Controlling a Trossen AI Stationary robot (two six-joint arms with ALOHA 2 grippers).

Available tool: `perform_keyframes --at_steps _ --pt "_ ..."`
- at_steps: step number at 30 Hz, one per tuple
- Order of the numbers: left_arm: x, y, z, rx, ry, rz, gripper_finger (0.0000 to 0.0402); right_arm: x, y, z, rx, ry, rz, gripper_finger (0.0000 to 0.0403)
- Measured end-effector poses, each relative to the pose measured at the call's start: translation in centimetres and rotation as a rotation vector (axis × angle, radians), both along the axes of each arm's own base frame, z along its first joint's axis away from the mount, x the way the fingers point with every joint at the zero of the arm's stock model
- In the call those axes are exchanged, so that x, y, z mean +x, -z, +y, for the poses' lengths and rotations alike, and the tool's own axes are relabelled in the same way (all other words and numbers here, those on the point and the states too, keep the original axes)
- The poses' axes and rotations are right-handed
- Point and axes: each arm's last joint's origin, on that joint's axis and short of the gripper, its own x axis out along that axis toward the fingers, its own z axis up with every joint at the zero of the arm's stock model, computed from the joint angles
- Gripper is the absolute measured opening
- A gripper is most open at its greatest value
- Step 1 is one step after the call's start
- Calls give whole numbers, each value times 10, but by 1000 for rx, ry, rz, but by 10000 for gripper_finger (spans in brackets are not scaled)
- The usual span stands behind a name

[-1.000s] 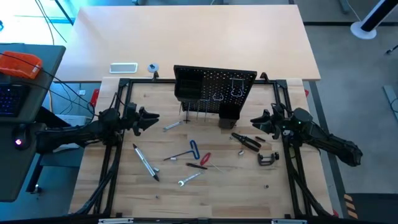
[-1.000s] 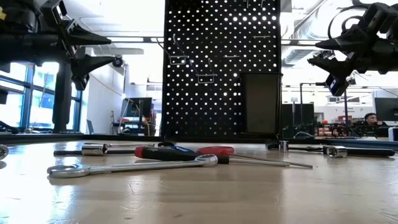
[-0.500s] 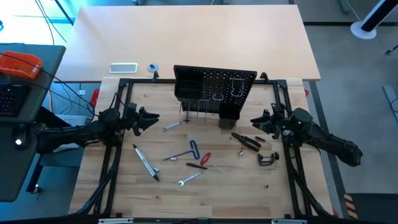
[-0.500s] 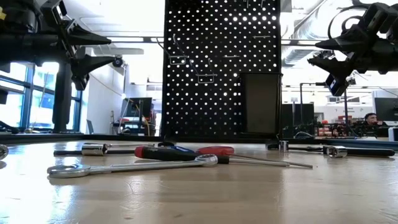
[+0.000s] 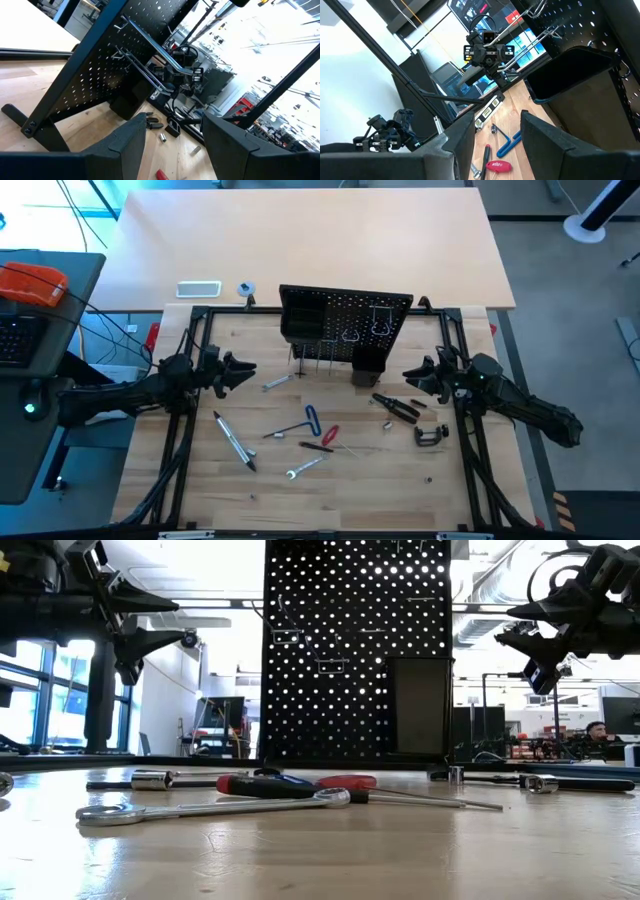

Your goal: Hang tools onto peg board

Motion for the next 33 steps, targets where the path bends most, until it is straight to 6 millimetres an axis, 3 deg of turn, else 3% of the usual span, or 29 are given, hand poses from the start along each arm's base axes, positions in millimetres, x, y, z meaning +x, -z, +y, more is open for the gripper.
perform_keyframes --at_steps 22,33 --pt "0 0 0 0 0 -1 184 0 0 0 0 2 0 154" --pt "0 0 0 0 0 -1 184 0 0 -4 10 143 1 154"
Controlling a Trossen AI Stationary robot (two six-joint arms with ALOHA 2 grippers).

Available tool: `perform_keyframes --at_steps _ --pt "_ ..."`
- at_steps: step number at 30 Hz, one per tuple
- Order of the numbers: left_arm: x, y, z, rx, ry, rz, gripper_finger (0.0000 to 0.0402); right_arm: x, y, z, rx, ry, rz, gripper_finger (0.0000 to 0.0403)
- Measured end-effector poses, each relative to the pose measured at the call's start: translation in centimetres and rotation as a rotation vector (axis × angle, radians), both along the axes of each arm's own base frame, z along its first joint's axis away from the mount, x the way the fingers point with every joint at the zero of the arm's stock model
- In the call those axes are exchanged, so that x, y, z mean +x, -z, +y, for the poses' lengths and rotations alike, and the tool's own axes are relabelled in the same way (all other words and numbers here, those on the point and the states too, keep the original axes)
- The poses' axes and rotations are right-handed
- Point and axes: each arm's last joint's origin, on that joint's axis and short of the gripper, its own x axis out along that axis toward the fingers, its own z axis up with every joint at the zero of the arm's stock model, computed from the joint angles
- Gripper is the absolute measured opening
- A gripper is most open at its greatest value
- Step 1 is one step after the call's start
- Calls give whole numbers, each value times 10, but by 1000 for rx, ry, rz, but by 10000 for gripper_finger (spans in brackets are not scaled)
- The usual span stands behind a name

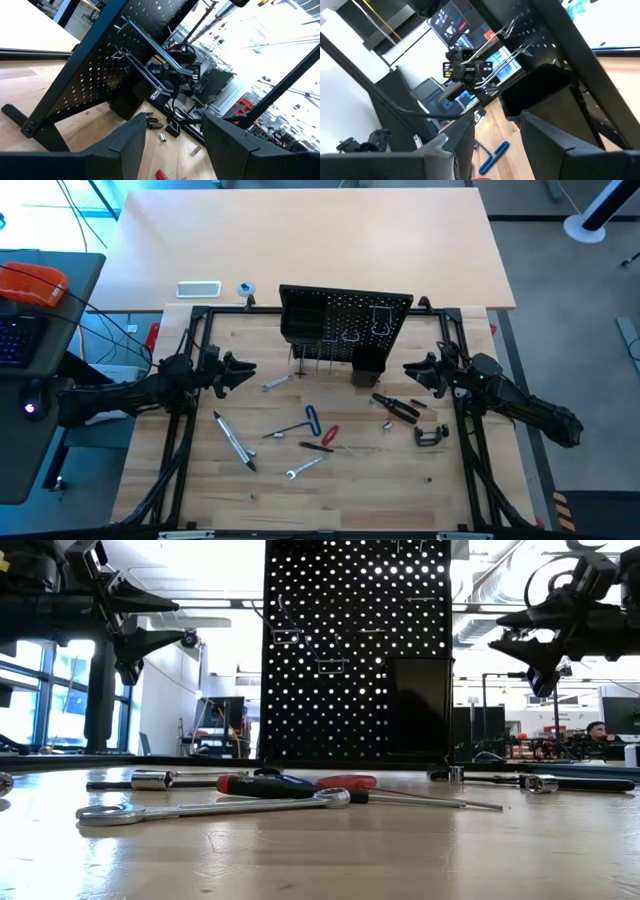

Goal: Hang tools onto peg board
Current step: Put the spirit level into the bottom black bin on the pegboard

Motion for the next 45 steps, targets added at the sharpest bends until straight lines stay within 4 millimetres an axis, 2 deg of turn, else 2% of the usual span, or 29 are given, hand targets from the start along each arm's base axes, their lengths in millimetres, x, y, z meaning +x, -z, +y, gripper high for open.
perform_keyframes --at_steps 12,19,24,28,36,40,45 --pt "0 0 1 33 -30 6 184 0 0 -2 5 53 3 154" --pt "0 0 -1 -20 23 -2 184 0 -2 2 -35 -64 -18 154" --pt "0 -5 -5 124 162 -11 184 -1 -15 8 -143 -133 -136 154" --pt "0 -16 -9 231 208 -36 184 0 -19 11 -213 -113 -182 154" --pt "7 -32 -18 376 266 2 184 1 -21 15 -214 -75 -186 154" --pt "17 -39 -22 393 322 108 184 0 -35 17 -237 -69 -217 165" --pt "34 -53 -30 439 417 227 184 2 -59 20 -313 -75 -248 211"
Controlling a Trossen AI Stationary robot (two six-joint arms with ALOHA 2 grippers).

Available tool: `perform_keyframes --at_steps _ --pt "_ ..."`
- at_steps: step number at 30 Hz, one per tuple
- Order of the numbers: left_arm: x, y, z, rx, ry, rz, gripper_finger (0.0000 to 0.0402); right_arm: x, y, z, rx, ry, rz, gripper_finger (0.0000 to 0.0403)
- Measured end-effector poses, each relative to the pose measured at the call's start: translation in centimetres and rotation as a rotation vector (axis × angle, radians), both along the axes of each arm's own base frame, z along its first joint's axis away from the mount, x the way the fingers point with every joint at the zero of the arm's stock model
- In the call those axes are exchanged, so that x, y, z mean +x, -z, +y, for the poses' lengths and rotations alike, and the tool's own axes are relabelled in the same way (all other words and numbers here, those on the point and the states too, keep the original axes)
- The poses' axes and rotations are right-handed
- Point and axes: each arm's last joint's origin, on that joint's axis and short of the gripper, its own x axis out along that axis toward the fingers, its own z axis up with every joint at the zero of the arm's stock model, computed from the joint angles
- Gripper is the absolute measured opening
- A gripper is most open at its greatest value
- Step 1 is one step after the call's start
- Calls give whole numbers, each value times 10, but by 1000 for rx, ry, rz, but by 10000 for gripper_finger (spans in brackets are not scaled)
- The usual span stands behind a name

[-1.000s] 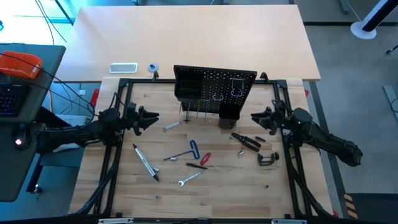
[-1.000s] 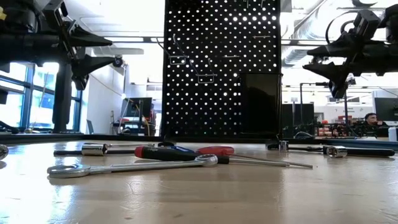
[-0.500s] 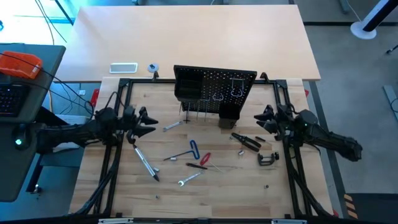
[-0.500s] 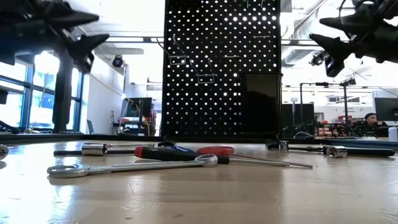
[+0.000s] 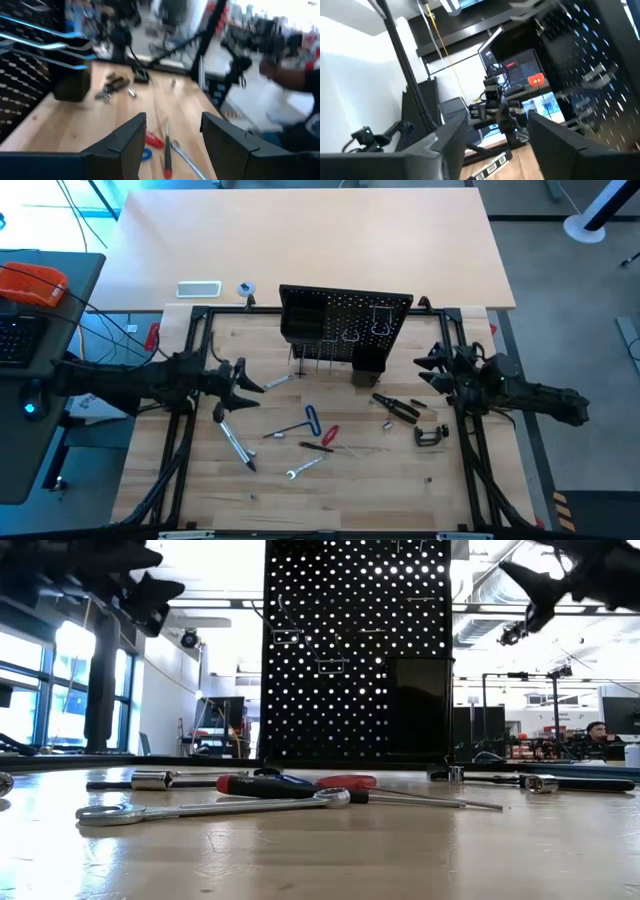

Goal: Hang tools onto peg board
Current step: Put the spirit level into the bottom black bin on the pegboard

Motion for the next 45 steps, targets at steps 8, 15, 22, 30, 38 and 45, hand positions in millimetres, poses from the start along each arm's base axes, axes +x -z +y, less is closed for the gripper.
perform_keyframes --at_steps 8,15,22,30,38,45 --pt "16 -9 -18 93 78 264 184 31 -18 8 -36 -87 154 250" --pt "24 -8 -43 172 146 514 184 69 -33 22 -134 -140 272 250" --pt "21 0 -67 217 214 728 184 97 -38 39 -193 -218 369 250" --pt "14 19 -88 286 256 891 184 114 -22 43 -154 -244 494 250" --pt "11 39 -103 438 294 1013 184 117 -19 44 -148 -246 509 250" --pt "16 56 -113 549 302 1061 184 117 -18 44 -156 -248 510 250"
